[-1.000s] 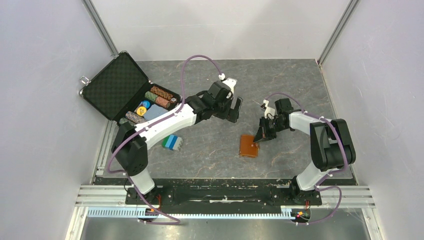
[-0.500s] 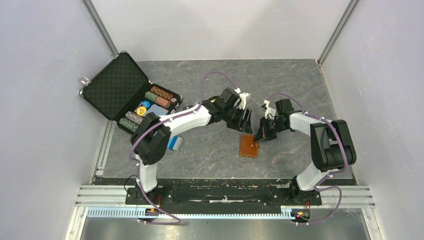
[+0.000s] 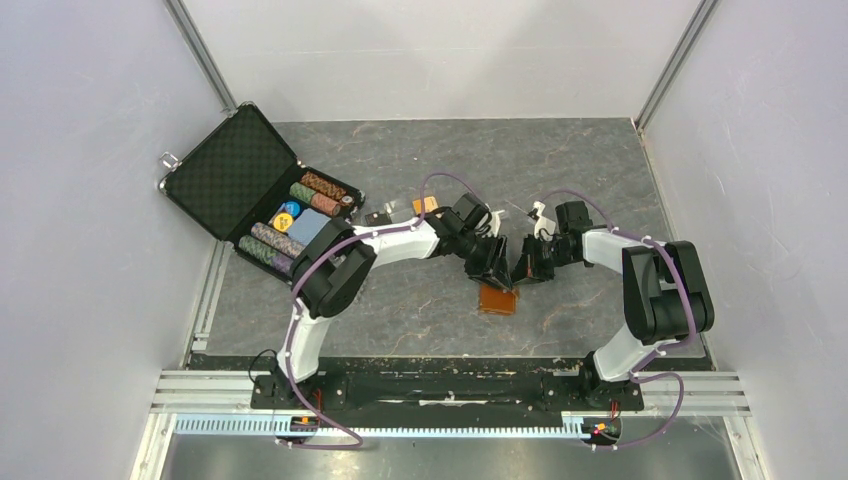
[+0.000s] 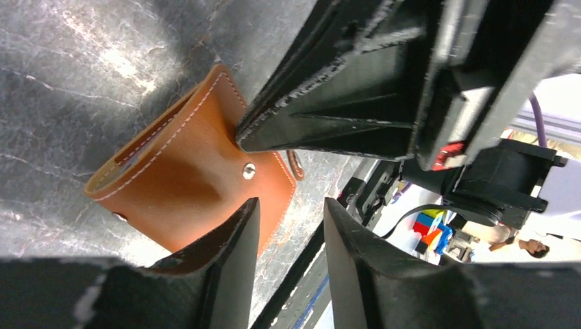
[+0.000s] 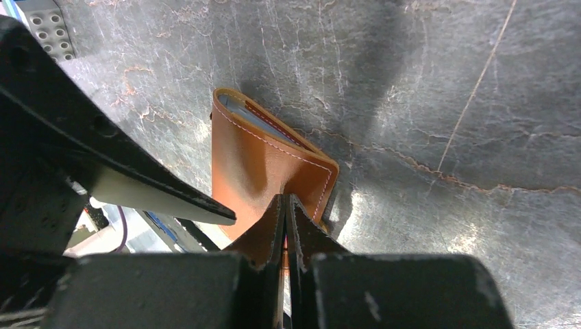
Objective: Put the credit cards into the card holder
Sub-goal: Close the card holder at the center of the board.
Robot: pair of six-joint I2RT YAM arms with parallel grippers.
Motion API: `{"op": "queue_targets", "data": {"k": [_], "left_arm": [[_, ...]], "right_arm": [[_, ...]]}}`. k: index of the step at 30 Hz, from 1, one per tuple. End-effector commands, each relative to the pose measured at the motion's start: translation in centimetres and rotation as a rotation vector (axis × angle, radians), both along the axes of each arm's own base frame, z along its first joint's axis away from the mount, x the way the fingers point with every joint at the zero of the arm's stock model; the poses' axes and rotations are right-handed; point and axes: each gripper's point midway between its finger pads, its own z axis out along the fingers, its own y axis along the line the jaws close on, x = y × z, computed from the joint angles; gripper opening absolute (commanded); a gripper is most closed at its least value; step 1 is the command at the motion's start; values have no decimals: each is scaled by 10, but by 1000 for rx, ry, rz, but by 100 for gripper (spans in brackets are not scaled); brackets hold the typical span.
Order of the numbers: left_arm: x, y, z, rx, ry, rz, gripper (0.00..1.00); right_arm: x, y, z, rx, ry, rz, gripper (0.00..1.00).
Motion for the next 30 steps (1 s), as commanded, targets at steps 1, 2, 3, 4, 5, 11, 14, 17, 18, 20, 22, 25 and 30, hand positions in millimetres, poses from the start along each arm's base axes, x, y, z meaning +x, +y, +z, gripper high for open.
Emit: {"op": "queue_targets", "data": {"k": [1, 2, 3, 4, 5, 11, 14, 17, 18, 20, 22, 25, 30], "left_arm": [[3, -14, 4, -32, 39, 8, 44], [4, -14, 2, -29, 42, 10, 43], [5, -15, 2, -29, 43, 10, 41], [6, -17, 2, -30, 44, 9, 40], [5, -18, 0, -30, 50, 5, 38], [7, -24, 1, -46, 62, -10, 32], [7, -25, -1, -40, 69, -8, 26], [9, -25, -4, -28, 69, -9, 14], [8, -26, -4, -27, 70, -10, 11], [9, -26, -5, -20, 70, -10, 3], [9, -25, -5, -16, 69, -11, 2], [10, -24, -3, -14, 68, -9, 12], [9, -21, 8, -26, 44, 1, 26]], "right_arm": [[-2, -9, -14, -64, -6, -7, 0], [-2, -9, -14, -63, -7, -6, 0], [-3, -9, -14, -61, -5, -6, 0], [-4, -9, -15, -62, -4, -7, 0], [-4, -9, -14, -62, -4, -6, 0], [-4, -9, -14, -61, -5, -8, 0], [-3, -8, -13, -60, -5, -8, 0], [-2, -8, -13, -57, -6, -8, 0], [-2, -8, -13, -57, -4, -8, 0], [-1, -8, -12, -56, -8, -7, 0], [-1, -8, -12, -55, -6, -9, 0], [-2, -8, -12, -55, -7, -7, 0], [-3, -8, -13, -58, -7, -6, 0]]}}
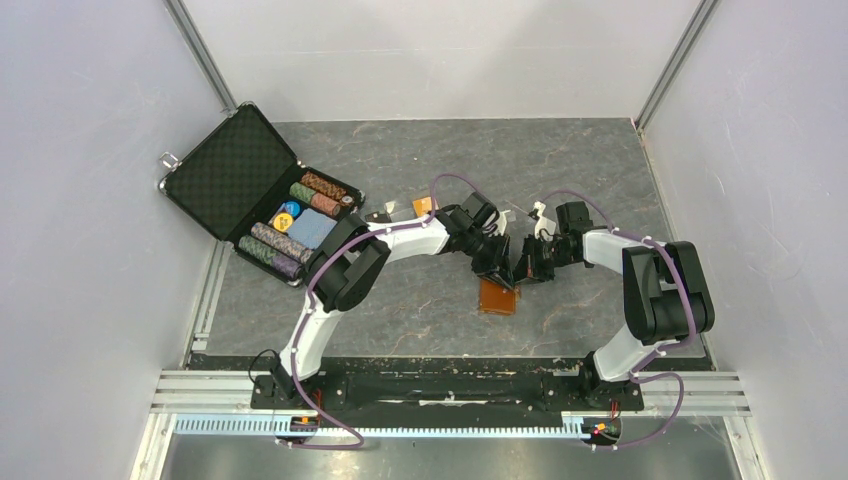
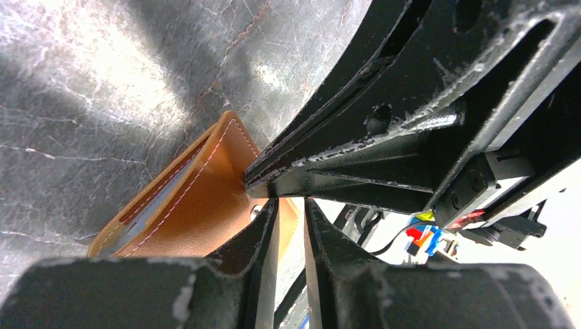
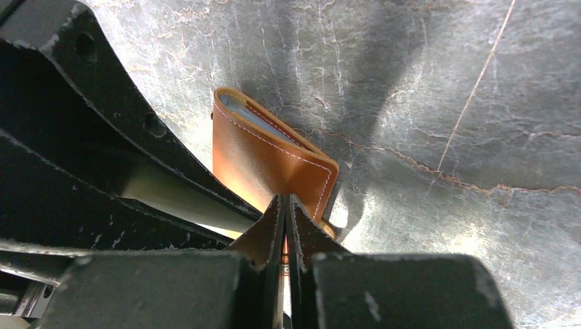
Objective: Put the credit cards into the card holder
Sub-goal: Close the card holder at the center of the board.
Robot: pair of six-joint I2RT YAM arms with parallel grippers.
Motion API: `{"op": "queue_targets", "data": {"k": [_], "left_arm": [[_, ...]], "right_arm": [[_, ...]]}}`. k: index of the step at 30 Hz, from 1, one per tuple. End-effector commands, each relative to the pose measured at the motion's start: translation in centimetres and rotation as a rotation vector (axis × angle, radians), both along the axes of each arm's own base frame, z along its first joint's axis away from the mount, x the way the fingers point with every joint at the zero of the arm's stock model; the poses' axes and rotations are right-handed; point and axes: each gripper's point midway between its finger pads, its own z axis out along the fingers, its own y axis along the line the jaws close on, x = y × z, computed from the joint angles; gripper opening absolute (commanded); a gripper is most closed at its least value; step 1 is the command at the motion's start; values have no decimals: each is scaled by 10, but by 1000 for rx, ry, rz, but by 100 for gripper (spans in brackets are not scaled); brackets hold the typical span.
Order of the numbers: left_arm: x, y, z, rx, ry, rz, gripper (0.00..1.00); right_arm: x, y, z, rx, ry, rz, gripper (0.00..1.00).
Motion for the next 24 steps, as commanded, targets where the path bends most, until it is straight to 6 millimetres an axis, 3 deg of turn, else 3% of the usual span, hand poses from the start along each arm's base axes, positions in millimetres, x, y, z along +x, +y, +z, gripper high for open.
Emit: {"op": "queue_targets", "data": {"k": [1, 6, 9, 16, 19, 24], "left_arm": [[2, -6, 30, -52, -18, 12, 26], [1, -6, 40, -86, -31, 27, 28], [0, -4, 42, -88, -34, 36, 34], [-1, -5, 39, -90, -13, 42, 35], [0, -5, 31, -73, -4, 46, 32], [0, -5, 20, -53, 13, 44, 17]], "right_arm": [[-2, -8, -13, -64, -6, -3, 0], [-3, -8, -14, -66, -3, -3, 0], [-1, -8, -13, -65, -5, -3, 0], [0, -8, -12, -66, -10, 2, 0], [-1, -8, -13, -68, -11, 4, 0], [-2, -9, -12, -68, -10, 5, 0]]}}
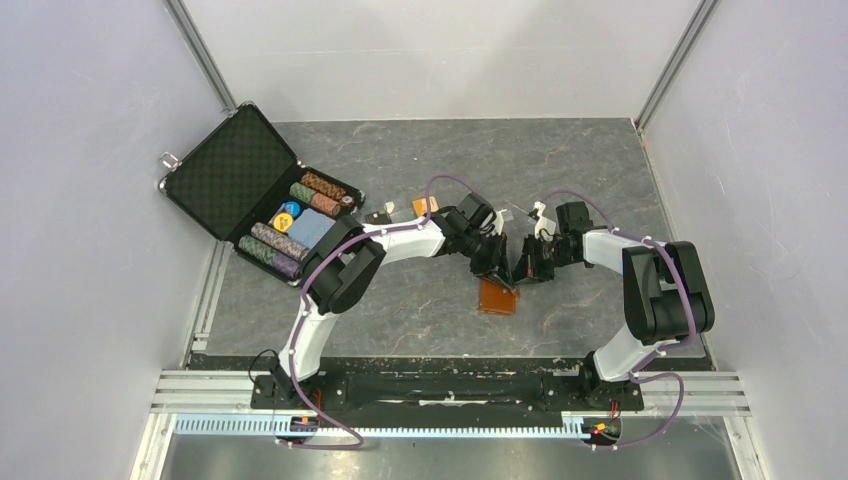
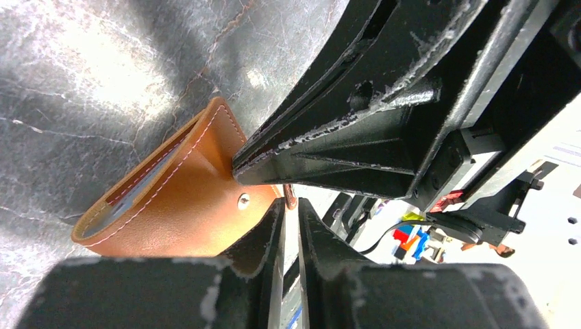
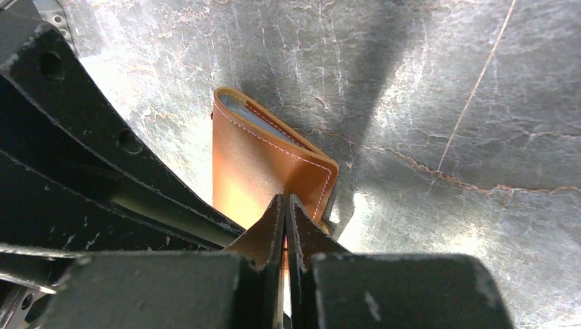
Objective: Put the credit cards into the card holder
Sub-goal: Close the card holder at the center of the board.
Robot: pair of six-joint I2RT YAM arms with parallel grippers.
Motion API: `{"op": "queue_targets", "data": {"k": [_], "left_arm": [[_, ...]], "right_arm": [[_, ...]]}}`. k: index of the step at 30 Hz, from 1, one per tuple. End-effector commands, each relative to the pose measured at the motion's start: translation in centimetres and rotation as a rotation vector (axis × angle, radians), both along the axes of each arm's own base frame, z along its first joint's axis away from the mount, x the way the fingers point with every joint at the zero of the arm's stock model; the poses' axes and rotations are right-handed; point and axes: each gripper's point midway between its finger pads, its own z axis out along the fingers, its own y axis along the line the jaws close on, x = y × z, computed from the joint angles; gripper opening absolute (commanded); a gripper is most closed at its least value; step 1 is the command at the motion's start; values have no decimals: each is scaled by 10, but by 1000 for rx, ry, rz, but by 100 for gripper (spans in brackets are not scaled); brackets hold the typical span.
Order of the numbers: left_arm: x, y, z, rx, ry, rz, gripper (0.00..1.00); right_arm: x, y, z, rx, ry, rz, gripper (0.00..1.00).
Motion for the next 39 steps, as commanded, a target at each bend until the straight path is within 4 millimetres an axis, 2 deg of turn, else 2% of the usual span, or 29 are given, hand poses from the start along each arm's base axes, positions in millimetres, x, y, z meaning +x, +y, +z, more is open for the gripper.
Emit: {"op": "queue_targets", "data": {"k": [1, 3, 7, 10, 17, 23, 29, 39], "left_arm": [[3, -7, 11, -28, -5, 7, 17], [3, -6, 9, -22, -1, 7, 18], [1, -6, 7, -14, 5, 2, 29], [0, -7, 5, -7, 16, -3, 29], [-3, -7, 0, 5, 17, -14, 2], [-2, -3, 0, 26, -7, -16, 2], [9, 9, 6, 68, -83, 32, 2], [17, 20, 4, 111, -100, 70, 2]], "right_arm": [[-1, -9, -12, -68, -12, 5, 0], [-1, -9, -11, -68, -9, 5, 0], [0, -8, -11, -68, -12, 6, 0], [1, -9, -11, -70, -12, 7, 0], [1, -9, -11, -72, -10, 7, 0], [1, -9, -11, -73, -13, 6, 0], [3, -9, -9, -71, -16, 4, 0], [7, -8, -5, -61, -31, 10, 0]]}}
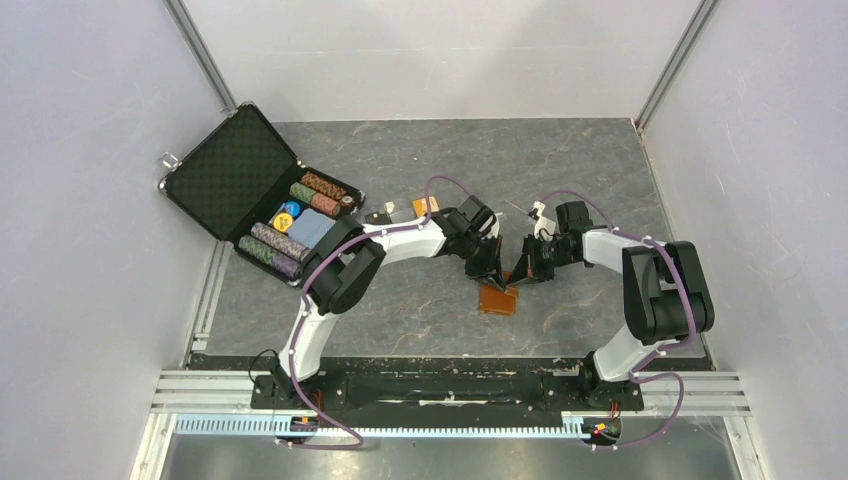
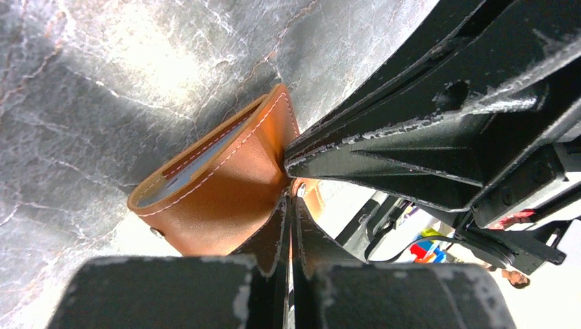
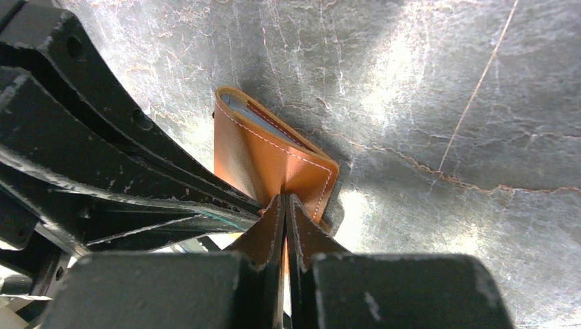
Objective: Put the credit cards into the card holder
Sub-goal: Close the card holder at the center of the board.
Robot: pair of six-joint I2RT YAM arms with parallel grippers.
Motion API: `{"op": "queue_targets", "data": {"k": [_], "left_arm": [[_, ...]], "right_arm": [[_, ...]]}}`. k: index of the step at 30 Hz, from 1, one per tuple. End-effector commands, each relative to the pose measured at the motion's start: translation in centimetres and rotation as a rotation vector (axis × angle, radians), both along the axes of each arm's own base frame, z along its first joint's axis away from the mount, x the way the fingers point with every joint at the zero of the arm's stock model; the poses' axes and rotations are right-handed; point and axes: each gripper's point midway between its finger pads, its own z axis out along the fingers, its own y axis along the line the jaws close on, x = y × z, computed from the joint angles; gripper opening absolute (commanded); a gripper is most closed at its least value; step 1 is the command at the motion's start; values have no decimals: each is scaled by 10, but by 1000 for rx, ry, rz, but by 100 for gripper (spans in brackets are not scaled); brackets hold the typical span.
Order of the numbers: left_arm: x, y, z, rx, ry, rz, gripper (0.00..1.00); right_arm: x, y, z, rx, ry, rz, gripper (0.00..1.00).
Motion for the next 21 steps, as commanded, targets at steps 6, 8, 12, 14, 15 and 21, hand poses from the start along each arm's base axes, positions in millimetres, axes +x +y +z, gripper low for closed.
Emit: {"op": "queue_targets", "data": {"k": [6, 8, 12, 14, 15, 21], "left_arm": [[18, 9, 17, 22, -97, 29, 2], [18, 10, 15, 39, -95, 28, 2], [21, 15, 14, 65, -113, 33, 2], [21, 16, 13, 77, -115, 33, 2], [20, 17, 13, 79, -113, 29, 2], [18, 18, 8, 89, -105, 22, 2]], "right_arm": [[13, -2, 5, -21, -77, 29, 0], [16, -2, 9, -23, -95, 31, 0], [21, -1, 15, -20, -124, 30, 0], [23, -1, 19, -21, -140, 28, 0], [25, -2, 20, -23, -148, 25, 0], [33, -2, 32, -24, -206, 15, 0]]}}
